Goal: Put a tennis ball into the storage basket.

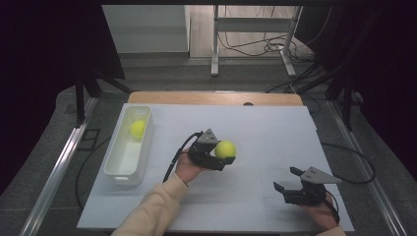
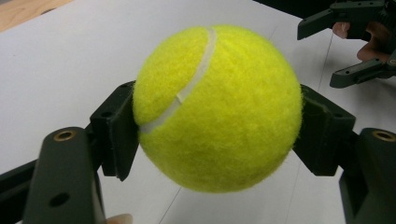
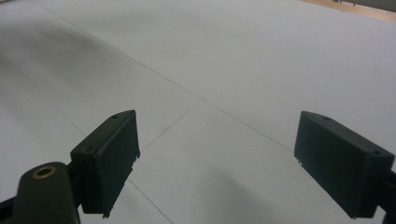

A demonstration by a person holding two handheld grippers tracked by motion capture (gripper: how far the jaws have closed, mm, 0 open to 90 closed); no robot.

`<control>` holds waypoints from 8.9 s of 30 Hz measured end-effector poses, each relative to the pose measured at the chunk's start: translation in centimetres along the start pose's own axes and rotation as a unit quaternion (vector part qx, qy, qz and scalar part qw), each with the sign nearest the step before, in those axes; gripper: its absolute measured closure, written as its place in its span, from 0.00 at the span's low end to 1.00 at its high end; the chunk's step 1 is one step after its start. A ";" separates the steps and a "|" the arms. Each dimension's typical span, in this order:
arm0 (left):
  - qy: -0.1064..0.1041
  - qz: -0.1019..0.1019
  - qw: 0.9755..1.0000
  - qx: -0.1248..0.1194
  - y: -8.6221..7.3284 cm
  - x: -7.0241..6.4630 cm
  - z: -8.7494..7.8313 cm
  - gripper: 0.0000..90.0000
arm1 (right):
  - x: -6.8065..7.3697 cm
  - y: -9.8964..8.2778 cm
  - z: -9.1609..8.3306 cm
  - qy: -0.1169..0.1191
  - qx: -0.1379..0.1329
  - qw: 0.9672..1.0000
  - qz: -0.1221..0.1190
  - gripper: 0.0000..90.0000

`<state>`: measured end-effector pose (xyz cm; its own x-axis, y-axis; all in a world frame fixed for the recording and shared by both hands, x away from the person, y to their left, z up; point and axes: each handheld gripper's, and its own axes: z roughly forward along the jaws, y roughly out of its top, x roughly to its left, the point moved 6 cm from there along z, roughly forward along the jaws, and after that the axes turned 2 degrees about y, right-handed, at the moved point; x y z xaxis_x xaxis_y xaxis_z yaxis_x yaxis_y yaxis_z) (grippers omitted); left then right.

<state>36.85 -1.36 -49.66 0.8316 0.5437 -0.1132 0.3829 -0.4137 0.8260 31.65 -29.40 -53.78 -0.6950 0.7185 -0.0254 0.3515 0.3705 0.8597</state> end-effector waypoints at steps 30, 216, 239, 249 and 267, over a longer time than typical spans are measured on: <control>0.024 -0.014 0.999 -0.019 -0.8 1.4 -3.4 0.29 | 0.0 0.0 0.0 0.002 -0.004 1.000 0.003 0.16; 0.251 -0.177 0.950 -0.055 -10.2 14.0 -21.9 0.29 | 0.0 0.0 0.0 -0.002 -0.002 1.000 0.001 0.16; 0.256 -0.201 0.945 0.035 -12.3 15.2 -20.4 0.29 | 0.0 0.0 0.1 -0.002 -0.001 1.000 0.000 0.16; 0.256 -0.196 0.946 0.045 -12.4 15.2 -20.1 0.28 | 0.0 0.0 0.1 -0.001 -0.001 1.000 -0.001 0.16; 0.248 -0.195 0.949 -0.014 -10.8 14.4 -21.0 0.10 | 0.0 0.0 0.0 -0.002 -0.002 1.000 -0.001 0.16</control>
<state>36.26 26.24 -48.60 0.3342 0.9313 -0.1452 0.6055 -0.0940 0.7903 31.65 -29.35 -53.76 -0.6933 0.7201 -0.0285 0.3481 0.3692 0.8617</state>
